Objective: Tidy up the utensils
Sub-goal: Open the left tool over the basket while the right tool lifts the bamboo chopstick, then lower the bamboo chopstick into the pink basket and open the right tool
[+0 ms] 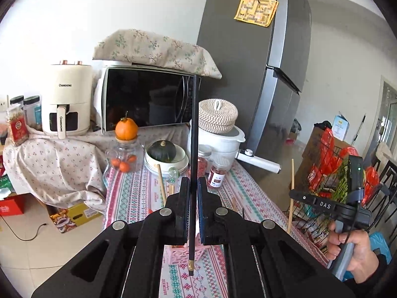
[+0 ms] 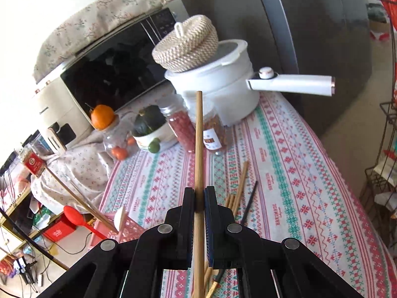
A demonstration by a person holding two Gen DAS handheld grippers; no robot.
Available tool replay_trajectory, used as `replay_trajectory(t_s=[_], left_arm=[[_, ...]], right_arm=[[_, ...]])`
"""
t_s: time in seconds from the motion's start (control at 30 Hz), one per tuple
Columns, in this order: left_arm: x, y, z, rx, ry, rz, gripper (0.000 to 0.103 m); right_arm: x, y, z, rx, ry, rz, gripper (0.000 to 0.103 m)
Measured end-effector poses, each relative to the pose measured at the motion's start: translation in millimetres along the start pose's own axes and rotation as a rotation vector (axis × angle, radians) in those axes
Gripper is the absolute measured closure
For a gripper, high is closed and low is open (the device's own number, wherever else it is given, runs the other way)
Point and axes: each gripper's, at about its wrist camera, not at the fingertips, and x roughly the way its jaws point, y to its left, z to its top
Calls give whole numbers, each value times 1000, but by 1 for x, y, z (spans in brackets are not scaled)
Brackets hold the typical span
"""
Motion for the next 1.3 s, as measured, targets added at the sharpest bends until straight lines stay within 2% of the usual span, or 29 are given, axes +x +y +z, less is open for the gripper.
replay_trajectory(t_s=[0.17,0.3,0.6,0.73,0.9,1.0,1.07,1.13,1.3], left_arm=[[19,1,3,-29,-30,21,98],[43,-4,1,-11,-64,77,98],[108,-9,-15,-27,53,116,98],[122,-9,-21,-40,92,129,98],[119,-7,-20,-70,126,118,94],[110,-6,-20,-70,139,107,72],[101,-5,-21,-75,139,99,44],[92,-4,-21,-78,138,94,36],[66,6,-21,-85,137,93,26]], right_arm=[[-8,23,-3,-55,-52,44,97],[-7,38,-3,-73,-76,74,97],[1,50,-3,-76,-76,102,97],[1,52,-3,-83,-79,111,97],[4,55,-5,-87,-80,112,97],[4,57,-5,-83,-89,119,97],[5,58,-4,-81,-96,124,97],[6,60,-4,-77,-104,132,97],[10,70,-4,-78,-143,153,97]])
